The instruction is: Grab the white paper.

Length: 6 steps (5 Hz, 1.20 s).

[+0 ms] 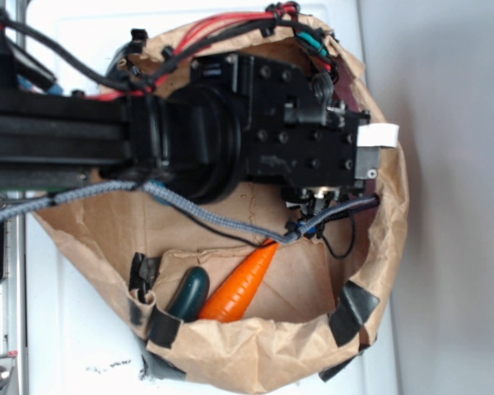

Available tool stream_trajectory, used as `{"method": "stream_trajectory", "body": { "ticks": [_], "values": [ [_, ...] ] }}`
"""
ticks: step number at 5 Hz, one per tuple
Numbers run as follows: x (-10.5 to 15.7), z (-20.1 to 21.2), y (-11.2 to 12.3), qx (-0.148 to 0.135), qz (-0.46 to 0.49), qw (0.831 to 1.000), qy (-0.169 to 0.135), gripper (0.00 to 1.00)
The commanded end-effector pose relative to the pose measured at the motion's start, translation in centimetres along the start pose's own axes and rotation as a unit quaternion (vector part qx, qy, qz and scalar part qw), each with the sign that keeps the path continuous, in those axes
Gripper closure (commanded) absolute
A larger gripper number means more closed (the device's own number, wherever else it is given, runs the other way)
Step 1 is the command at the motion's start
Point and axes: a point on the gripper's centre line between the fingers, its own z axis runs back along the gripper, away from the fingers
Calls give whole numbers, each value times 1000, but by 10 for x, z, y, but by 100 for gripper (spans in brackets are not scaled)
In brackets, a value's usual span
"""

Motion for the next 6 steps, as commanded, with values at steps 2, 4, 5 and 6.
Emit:
{"method": "stream_trajectory", "body": {
  "ticks": [2, 4, 5, 6],
  "values": [
    [13, 102, 12, -89, 38, 993, -66, 100],
    [-4, 174, 12, -101, 31, 992, -63, 100],
    [-8, 184, 10, -81, 27, 995, -47, 100],
    [-11, 168, 17, -72, 21, 996, -37, 0]
  ]
}}
